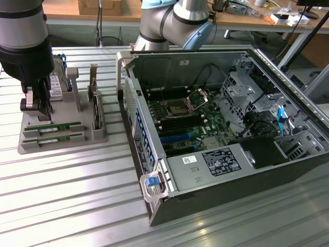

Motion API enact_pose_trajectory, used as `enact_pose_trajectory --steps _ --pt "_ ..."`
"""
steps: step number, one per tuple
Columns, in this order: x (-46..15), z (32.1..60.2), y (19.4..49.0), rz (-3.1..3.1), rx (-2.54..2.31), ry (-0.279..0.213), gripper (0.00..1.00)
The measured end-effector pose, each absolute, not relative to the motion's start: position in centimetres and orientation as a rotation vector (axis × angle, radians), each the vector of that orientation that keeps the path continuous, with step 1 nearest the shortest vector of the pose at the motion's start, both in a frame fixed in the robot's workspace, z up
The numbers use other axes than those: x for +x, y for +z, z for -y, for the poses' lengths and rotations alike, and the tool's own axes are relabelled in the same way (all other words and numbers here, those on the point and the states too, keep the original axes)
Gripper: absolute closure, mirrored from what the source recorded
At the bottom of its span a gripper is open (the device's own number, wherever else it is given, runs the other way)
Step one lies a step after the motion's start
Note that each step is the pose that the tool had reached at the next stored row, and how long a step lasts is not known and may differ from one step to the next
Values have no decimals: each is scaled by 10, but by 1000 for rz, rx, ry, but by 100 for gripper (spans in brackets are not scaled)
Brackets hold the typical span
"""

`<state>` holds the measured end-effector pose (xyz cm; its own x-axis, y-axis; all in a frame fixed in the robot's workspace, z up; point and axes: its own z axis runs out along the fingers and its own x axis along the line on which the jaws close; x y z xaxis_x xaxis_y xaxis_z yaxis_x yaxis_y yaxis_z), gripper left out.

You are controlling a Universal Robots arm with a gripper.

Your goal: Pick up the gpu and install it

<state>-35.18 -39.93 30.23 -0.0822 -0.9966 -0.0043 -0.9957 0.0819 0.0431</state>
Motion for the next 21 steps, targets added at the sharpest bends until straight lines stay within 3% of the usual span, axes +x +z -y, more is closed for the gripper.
enact_pose_trajectory --steps 21 --pt "-352 399 295 2291 2110 -54 70"
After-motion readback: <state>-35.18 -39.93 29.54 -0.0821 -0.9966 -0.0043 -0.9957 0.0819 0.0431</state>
